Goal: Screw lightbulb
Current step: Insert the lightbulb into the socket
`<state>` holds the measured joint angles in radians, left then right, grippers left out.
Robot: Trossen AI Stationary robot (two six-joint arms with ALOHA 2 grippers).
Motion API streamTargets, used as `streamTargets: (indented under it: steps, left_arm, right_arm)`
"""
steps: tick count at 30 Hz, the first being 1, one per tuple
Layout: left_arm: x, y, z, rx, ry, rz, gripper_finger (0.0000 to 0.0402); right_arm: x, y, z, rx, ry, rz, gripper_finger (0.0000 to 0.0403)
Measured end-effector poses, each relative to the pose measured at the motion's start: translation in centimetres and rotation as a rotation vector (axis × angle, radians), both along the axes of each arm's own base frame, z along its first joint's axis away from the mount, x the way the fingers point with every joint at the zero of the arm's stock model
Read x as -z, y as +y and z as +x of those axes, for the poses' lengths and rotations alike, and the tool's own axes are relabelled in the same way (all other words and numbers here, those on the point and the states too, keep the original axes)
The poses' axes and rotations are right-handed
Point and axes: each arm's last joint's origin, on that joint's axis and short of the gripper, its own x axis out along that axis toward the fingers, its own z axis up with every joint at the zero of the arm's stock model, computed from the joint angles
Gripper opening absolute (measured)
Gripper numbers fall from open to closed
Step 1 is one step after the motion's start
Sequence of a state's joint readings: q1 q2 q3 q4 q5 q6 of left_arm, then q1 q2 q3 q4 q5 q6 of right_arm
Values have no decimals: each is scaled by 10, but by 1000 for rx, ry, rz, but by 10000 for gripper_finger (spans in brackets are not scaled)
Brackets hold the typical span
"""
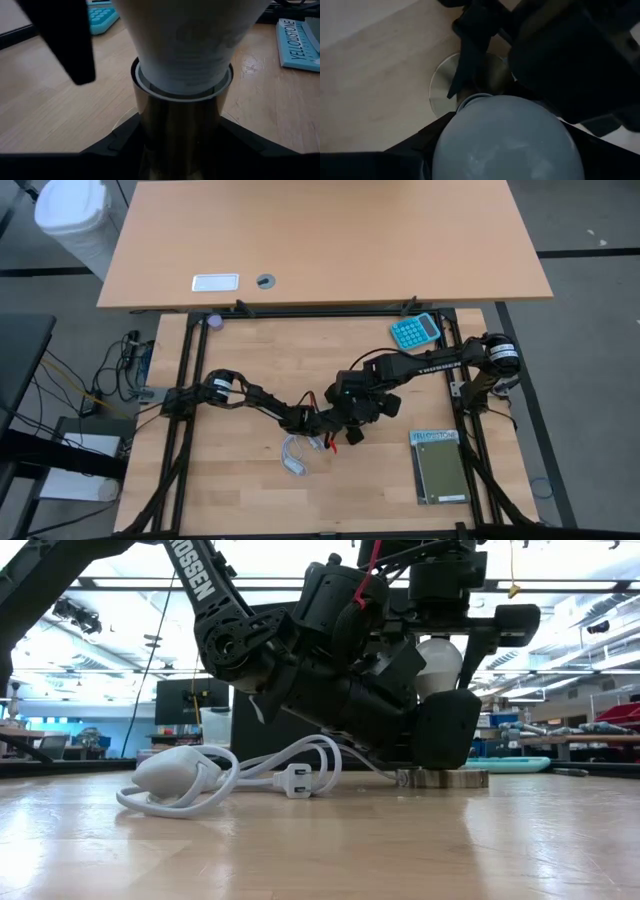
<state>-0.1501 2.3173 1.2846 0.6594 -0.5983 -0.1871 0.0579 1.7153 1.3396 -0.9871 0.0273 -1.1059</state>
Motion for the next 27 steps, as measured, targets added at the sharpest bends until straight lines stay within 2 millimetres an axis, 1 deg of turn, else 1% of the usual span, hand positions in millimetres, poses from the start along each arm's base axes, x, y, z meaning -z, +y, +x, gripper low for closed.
streamTargets:
  steps: [4, 10, 18, 24, 27]
  left_arm:
    - [0, 0, 0, 0, -1, -1, 206]
    - [0, 0, 0, -2, -2, -5, 206]
    - [0, 0, 0, -3, -3, -6, 206]
    - [0, 0, 0, -6, -4, -5, 206]
    - [0, 0, 0, -9, -4, -4, 206]
  right_arm:
    - [0, 0, 0, 93, -1, 19, 256]
    - [0, 1, 0, 287, 3, 67, 277]
    - [0, 2, 0, 540, -6, 121, 259]
    - [0, 3, 1, 744, -18, 179, 279]
    - [0, 3, 2, 825, -23, 202, 279]
